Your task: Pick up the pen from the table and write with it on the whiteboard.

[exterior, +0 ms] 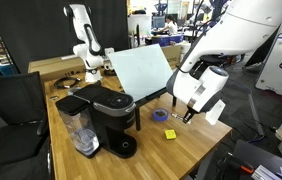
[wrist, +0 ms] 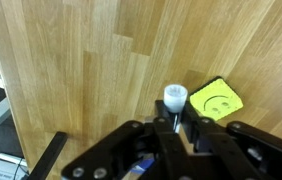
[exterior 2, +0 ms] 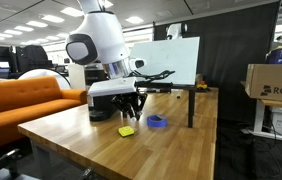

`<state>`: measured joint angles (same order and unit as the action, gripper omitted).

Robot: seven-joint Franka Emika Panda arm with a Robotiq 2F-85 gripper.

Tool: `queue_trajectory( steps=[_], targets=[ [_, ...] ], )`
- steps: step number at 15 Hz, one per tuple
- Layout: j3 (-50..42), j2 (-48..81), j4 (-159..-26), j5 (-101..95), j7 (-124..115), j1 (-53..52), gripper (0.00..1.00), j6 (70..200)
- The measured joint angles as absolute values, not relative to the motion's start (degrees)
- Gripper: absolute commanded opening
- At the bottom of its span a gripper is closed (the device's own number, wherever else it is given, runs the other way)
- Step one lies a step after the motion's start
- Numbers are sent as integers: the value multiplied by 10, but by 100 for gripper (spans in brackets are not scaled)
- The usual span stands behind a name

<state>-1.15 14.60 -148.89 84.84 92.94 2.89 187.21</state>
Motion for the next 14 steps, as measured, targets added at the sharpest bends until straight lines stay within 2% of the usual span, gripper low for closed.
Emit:
queue_trajectory(
  steps=[4, 7, 14],
  targets=[
    [-38, 154, -1501, 781, 862, 18, 5, 1857],
    [-74, 182, -1517, 647, 749, 4, 5, 1828],
    [-378, 194, -1473, 350, 479, -232, 5, 1690]
  ],
)
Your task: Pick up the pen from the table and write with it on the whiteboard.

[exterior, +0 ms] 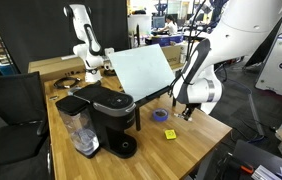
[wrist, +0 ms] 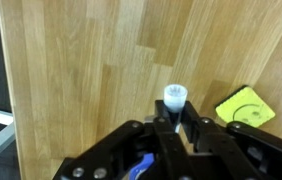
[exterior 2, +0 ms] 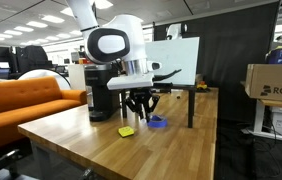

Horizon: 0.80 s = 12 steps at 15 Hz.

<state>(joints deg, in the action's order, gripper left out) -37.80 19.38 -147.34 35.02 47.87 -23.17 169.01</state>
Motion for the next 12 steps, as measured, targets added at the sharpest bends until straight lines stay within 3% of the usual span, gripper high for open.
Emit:
queue_trajectory(
  steps=[4, 8, 12],
  targets=[
    [-539, 171, -1372, 193, 329, -360, 5, 1563],
    [-618, 126, -1260, 94, 232, -435, 5, 1411],
    [-487, 60, -1213, -23, 140, -327, 5, 1324]
  ],
)
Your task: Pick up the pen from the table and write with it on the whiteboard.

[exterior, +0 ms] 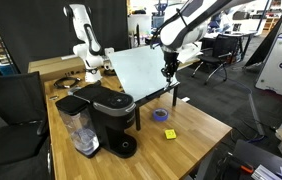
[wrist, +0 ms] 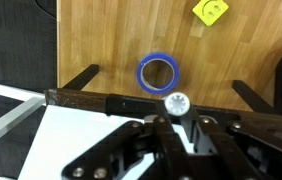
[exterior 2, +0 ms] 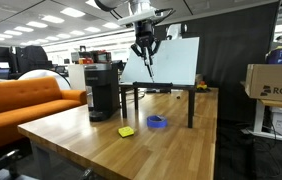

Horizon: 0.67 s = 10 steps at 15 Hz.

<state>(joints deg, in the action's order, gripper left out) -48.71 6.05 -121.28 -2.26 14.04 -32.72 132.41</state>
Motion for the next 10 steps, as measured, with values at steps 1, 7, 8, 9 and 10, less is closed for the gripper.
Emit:
queue_trajectory(
  steps=[1, 7, 8, 9, 10],
  targets=[
    [-444, 48, -1208, -31, 134, -290, 5, 1312],
    [-231, 14, -1203, -36, 133, -92, 5, 1283],
    [-209, 12, -1203, -36, 133, -72, 5, 1285],
    [-191, 9, -1203, -36, 133, -55, 5, 1286],
    [-177, 5, -1205, -36, 133, -41, 5, 1290]
  ],
)
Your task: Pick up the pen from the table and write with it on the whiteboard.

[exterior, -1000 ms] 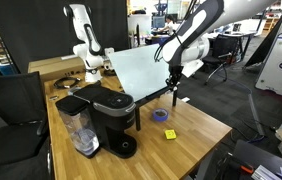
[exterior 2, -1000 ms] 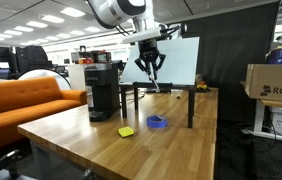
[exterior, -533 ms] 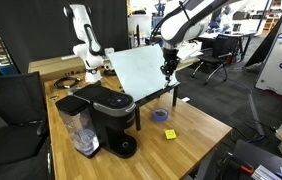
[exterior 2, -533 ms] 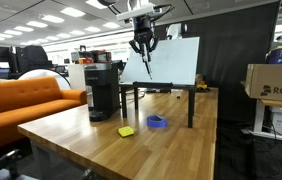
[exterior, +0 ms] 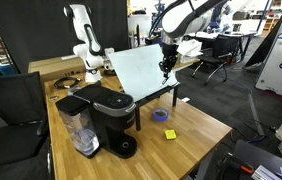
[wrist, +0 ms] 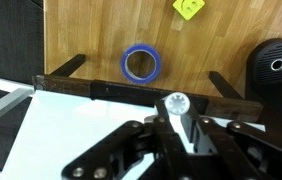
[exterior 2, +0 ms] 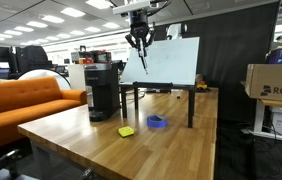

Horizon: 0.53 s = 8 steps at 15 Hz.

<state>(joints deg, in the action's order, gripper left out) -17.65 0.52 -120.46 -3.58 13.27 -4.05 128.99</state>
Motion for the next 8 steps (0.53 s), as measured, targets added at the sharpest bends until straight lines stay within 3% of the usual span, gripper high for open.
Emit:
queue_trajectory(
  steps=[8],
  targets=[
    [-125, 1, -1257, -36, 134, 13, 5, 1423]
  ],
)
